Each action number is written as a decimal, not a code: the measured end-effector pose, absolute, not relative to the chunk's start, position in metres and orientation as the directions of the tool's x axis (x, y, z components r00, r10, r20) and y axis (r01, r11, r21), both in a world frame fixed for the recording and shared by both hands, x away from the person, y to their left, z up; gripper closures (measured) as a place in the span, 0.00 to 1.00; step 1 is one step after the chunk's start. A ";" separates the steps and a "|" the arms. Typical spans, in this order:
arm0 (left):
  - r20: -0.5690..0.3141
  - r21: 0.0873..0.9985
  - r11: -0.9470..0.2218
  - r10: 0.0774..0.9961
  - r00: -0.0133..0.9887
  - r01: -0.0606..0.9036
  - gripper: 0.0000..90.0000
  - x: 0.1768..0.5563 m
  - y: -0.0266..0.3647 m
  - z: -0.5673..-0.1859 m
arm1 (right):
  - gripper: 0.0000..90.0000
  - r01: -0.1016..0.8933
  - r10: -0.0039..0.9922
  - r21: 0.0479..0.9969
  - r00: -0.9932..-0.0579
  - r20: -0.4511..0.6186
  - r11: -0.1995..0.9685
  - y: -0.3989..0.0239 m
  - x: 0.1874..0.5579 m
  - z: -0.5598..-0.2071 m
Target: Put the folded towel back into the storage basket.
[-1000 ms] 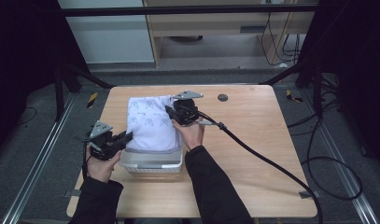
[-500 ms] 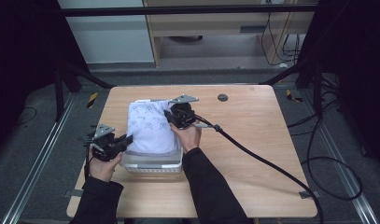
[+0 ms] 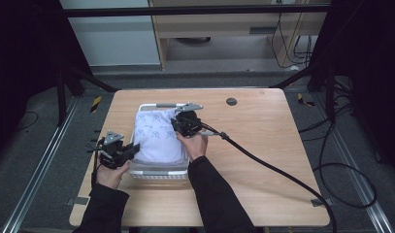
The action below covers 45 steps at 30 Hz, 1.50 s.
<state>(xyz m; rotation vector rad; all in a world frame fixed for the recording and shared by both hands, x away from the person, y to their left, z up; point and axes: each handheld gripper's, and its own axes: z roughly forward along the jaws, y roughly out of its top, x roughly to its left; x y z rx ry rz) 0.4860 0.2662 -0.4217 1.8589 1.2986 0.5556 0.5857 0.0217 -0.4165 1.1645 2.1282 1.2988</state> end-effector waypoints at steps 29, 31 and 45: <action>-0.096 0.802 -0.143 0.927 0.361 0.580 0.73 0.488 0.267 -0.425 | 0.51 0.419 0.837 0.863 -0.546 -0.009 0.283 0.002 0.587 -0.429; -0.098 0.812 -0.142 0.923 0.373 0.566 0.73 0.486 0.266 -0.421 | 0.47 0.405 0.841 0.872 -0.542 -0.014 0.275 -0.004 0.585 -0.423; -0.111 0.853 -0.145 0.888 0.445 0.501 0.62 0.472 0.265 -0.399 | 0.26 0.372 0.842 0.902 -0.540 0.020 0.217 -0.064 0.560 -0.391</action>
